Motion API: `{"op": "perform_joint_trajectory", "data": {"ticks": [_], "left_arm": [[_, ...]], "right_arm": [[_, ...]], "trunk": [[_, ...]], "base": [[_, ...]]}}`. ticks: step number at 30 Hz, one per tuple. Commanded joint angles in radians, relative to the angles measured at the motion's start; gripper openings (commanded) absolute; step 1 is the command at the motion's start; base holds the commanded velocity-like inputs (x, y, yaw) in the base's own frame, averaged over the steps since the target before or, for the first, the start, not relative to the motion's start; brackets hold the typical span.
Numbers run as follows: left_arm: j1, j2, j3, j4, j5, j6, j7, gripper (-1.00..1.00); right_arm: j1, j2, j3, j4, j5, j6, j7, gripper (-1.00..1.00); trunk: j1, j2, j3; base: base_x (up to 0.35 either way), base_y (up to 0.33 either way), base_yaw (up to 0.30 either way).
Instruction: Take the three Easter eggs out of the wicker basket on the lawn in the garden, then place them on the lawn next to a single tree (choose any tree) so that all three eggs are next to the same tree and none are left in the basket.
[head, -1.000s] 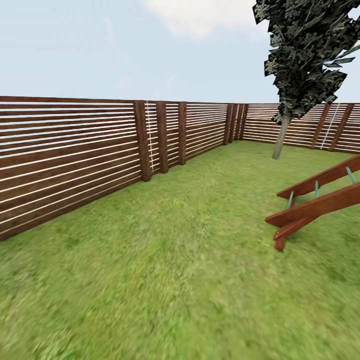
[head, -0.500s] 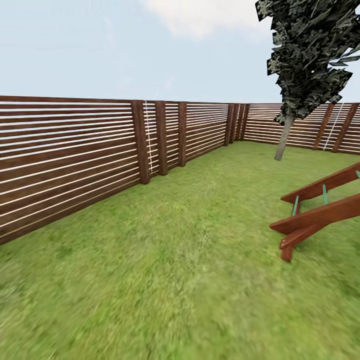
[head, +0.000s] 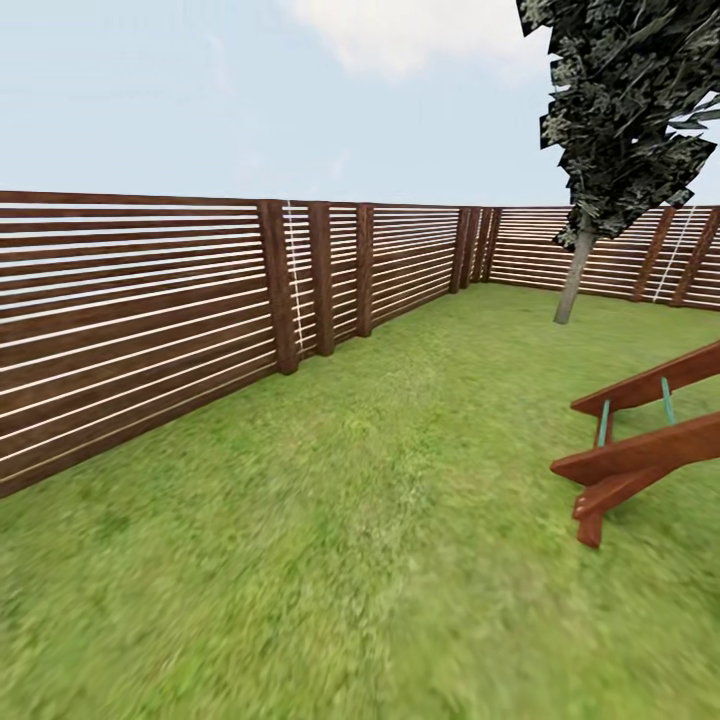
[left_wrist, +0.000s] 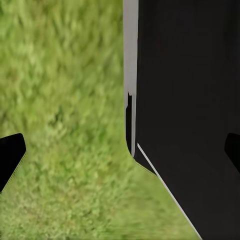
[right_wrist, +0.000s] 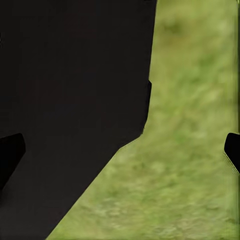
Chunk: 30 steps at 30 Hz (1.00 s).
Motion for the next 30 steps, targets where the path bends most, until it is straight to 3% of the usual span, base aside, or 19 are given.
{"op": "perform_joint_trajectory", "data": {"ticks": [1, 30], "left_arm": [[0.001, 0.0, 0.0, -0.002, 0.0, 0.0, -0.001, 1.0], [0.001, 0.0, 0.0, -0.002, -0.001, 0.0, -0.001, 1.0]], "right_arm": [[0.0, 0.0, 0.0, 0.0, 0.003, -0.001, 0.001, 1.0], [0.0, 0.0, 0.0, 0.0, 0.003, 0.0, 0.0, 1.0]], "trunk": [[0.001, 0.0, 0.0], [0.001, 0.0, 0.0]], "base": [[0.334, 0.0, 0.0], [0.334, 0.0, 0.0]]}}
